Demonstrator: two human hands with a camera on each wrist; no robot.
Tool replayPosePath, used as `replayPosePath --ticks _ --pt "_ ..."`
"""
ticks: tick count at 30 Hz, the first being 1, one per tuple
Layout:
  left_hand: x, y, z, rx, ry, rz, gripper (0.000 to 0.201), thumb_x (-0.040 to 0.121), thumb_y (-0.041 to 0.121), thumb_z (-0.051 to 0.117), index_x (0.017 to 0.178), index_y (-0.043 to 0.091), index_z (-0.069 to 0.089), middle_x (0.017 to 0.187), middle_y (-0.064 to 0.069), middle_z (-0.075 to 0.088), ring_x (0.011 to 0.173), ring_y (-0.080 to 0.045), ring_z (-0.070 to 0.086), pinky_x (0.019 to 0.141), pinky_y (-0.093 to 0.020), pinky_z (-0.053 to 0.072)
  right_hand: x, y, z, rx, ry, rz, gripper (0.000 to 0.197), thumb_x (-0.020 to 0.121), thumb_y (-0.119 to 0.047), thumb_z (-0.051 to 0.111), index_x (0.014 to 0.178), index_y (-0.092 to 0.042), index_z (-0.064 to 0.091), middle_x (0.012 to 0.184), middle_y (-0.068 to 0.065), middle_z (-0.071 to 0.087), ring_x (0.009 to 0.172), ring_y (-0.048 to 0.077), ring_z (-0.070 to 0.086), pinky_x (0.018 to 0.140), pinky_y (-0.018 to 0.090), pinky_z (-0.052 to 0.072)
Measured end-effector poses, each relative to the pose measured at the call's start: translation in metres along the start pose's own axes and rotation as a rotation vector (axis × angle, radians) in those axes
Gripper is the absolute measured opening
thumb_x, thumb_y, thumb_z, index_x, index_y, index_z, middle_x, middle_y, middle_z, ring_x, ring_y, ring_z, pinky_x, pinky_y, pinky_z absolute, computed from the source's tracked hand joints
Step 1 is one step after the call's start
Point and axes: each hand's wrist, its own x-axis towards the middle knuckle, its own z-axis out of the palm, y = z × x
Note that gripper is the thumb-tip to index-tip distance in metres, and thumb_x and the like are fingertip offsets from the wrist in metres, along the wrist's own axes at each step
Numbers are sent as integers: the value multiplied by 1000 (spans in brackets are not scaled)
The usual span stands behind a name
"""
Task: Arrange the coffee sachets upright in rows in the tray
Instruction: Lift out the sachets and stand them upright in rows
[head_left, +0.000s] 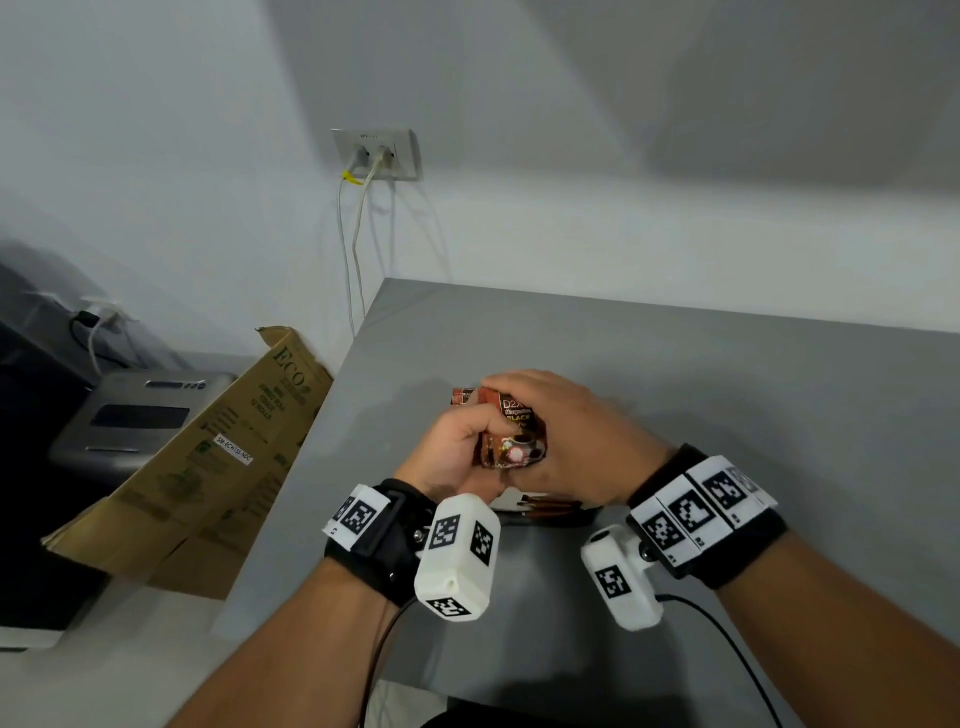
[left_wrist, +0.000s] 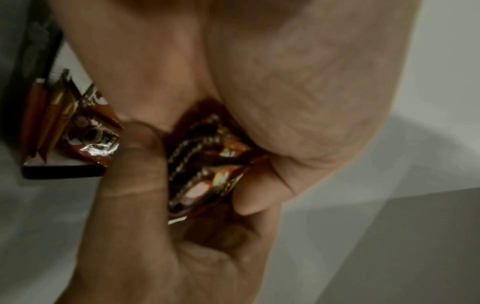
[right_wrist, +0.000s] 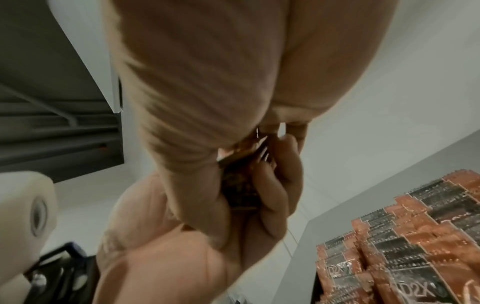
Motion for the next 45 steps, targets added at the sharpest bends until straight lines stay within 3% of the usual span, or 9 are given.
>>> replayPosePath --ticks 6,11,16,21,25,31,35,40,45 --pt "5 0 2 66 135 105 46 67 -4 52 113 -2 54 98 -28 59 74 -30 67 62 -32 57 -1 -1 -1 111 -18 60 92 69 -41 86 148 -31 40 140 -19 45 128 -1 41 109 19 31" --pt "10 4 -4 245 155 225 75 65 -11 60 134 14 46 107 -32 64 93 -39 65 77 -43 53 4 10 -12 364 174 233 34 88 -28 72 121 -30 66 104 -12 68 91 4 67 89 31 56" --pt "16 9 0 321 136 258 80 62 -14 60 135 15 44 92 -18 64 74 -22 65 61 -31 54 9 11 -14 328 230 203 18 86 -16 73 98 -30 73 79 -8 69 64 -2 61 67 18 48" --pt "14 17 -15 298 307 295 52 86 -11 58 131 12 48 95 -12 59 57 -16 58 51 -28 48 3 40 -24 214 282 335 11 87 -17 73 82 -27 70 79 -12 71 73 5 67 69 19 49" --pt "12 13 -38 411 410 268 42 89 -8 55 125 13 51 88 -8 61 61 -15 56 54 -27 51 -12 71 -5 18 68 472 15 89 -14 69 84 -29 68 82 -14 67 81 9 65 64 13 41" --pt "10 2 -50 479 427 197 37 87 -4 58 118 16 55 93 -10 66 62 -13 57 53 -27 48 -20 92 22 -115 -94 530 15 91 -15 64 97 -26 72 96 -7 70 90 14 66 84 31 55" --pt "10 0 -49 452 405 157 47 81 -13 54 118 16 57 97 -11 66 72 -17 58 55 -32 48 -20 96 31 -159 -42 524 18 91 -16 63 101 -24 75 100 -3 70 87 16 67 84 36 57" --pt "10 -4 -45 481 379 155 60 73 -24 47 121 12 52 101 -16 63 69 -29 58 54 -36 49 -25 99 42 -253 45 465 12 90 -19 67 101 -21 71 100 -4 58 99 16 54 87 26 43" --pt "12 -10 -37 600 256 208 65 69 -26 65 117 17 53 96 -13 69 79 -24 66 77 -42 55 -17 54 19 138 235 363 12 86 -28 74 97 -28 70 89 -16 63 83 4 60 73 17 43"
